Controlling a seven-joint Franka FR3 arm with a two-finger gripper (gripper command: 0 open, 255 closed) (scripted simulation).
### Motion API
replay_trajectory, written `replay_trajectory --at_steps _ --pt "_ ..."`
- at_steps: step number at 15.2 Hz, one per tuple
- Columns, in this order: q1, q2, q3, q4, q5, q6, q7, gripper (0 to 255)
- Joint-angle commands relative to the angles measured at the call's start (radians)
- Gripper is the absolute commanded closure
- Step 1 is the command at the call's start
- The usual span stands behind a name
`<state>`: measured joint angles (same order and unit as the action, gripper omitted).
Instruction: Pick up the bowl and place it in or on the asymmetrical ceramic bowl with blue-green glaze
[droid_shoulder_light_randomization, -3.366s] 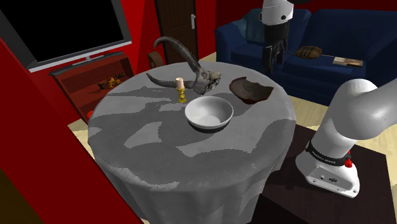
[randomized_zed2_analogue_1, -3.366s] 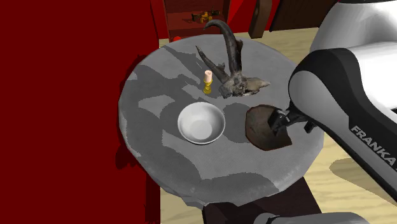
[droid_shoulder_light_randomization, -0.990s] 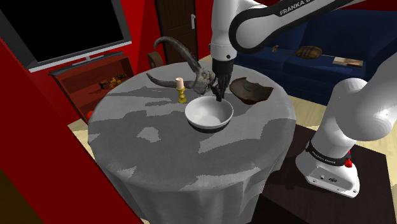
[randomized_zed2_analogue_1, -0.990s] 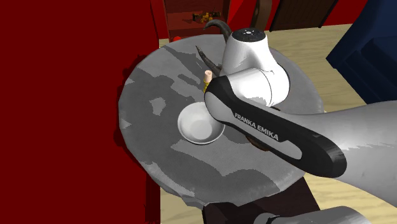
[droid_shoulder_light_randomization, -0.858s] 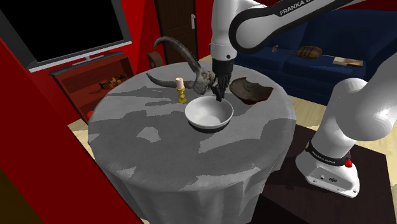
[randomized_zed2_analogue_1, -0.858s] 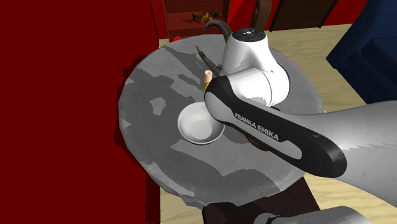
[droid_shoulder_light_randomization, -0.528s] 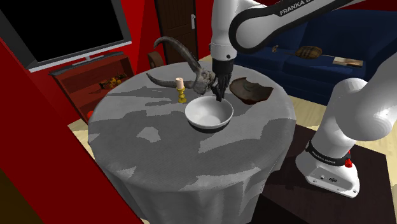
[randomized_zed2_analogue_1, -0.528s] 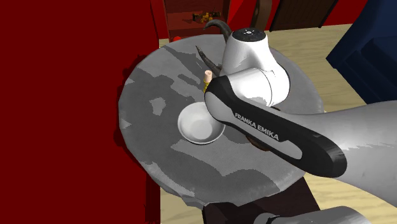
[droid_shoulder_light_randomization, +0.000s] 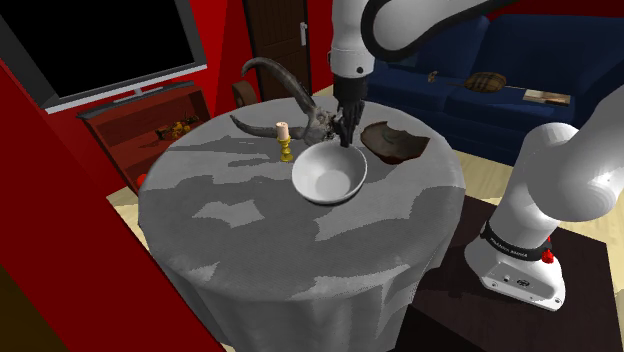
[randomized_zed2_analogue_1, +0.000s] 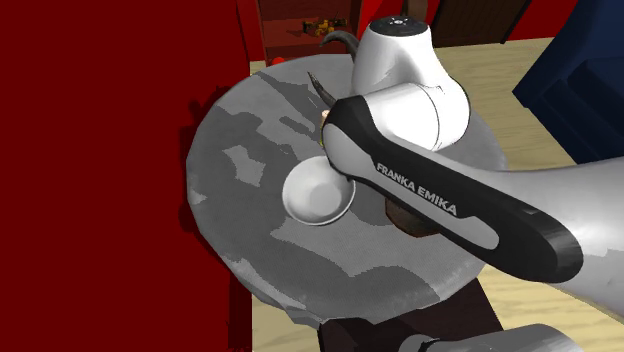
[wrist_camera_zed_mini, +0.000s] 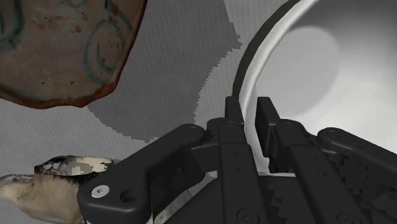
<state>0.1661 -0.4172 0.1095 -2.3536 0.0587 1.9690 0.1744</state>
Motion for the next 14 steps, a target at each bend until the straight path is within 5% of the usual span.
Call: replay_trajectory --at_steps 1,14 --pt "0.0 -0.006 -0.002 0.022 -0.001 -0.028 0.0 255" --pt "-0.003 -0.015 -0.007 0.19 -0.005 -0.205 0.002 255"
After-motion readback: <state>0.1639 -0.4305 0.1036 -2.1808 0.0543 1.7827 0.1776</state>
